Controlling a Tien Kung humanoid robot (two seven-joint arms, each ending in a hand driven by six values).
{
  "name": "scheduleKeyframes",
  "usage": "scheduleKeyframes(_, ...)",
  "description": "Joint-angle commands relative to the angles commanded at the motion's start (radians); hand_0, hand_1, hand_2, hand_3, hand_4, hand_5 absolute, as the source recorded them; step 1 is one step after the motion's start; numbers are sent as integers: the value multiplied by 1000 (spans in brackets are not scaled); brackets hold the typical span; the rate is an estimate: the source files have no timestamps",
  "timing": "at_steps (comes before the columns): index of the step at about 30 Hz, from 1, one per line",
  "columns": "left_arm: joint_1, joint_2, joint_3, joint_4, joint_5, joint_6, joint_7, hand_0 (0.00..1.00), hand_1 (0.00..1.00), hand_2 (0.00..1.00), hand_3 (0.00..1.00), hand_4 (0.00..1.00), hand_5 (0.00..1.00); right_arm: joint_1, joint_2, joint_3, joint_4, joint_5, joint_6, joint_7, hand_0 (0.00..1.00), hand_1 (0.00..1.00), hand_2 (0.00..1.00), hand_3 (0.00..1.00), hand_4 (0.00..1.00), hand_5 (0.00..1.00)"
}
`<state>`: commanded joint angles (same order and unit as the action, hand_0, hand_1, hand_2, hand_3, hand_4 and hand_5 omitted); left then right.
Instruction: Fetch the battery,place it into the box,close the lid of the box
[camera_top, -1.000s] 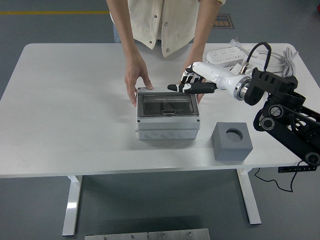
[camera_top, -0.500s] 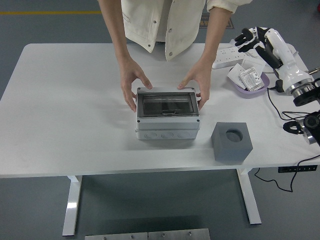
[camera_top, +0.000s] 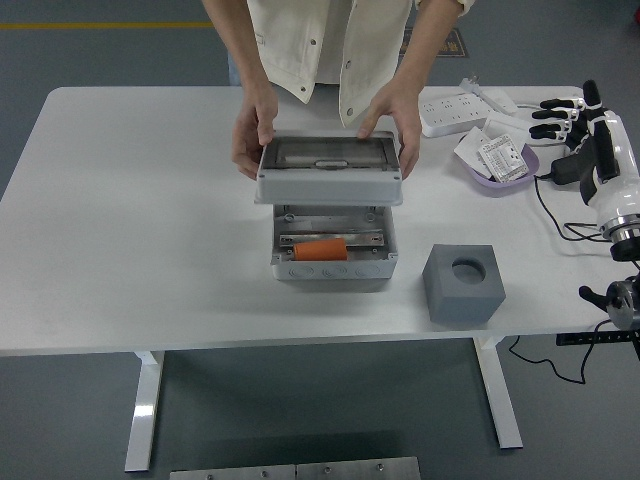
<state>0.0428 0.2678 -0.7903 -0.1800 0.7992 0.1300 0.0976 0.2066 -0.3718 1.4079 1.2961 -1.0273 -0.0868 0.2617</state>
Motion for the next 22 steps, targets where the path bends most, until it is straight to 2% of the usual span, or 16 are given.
scheduleKeyframes(4,0,-1,-3,0,4,0,0,647,721,615,585,556,282,-10,10,-2,0,8,7,-6,536,482,538,525,998,998)
scheduleKeyframes(5,0,-1,-4,0,5,0,0,647,721,616,585,556,281,-12,11,-3,0,9,8,-7,670,605,643,642,998,998)
scheduleKeyframes(22,-1,-1,-2,0,3,2,0,649,722,615,583,553,283,-26,16,-4,7,19,20,-18,694,630,662,668,998,998)
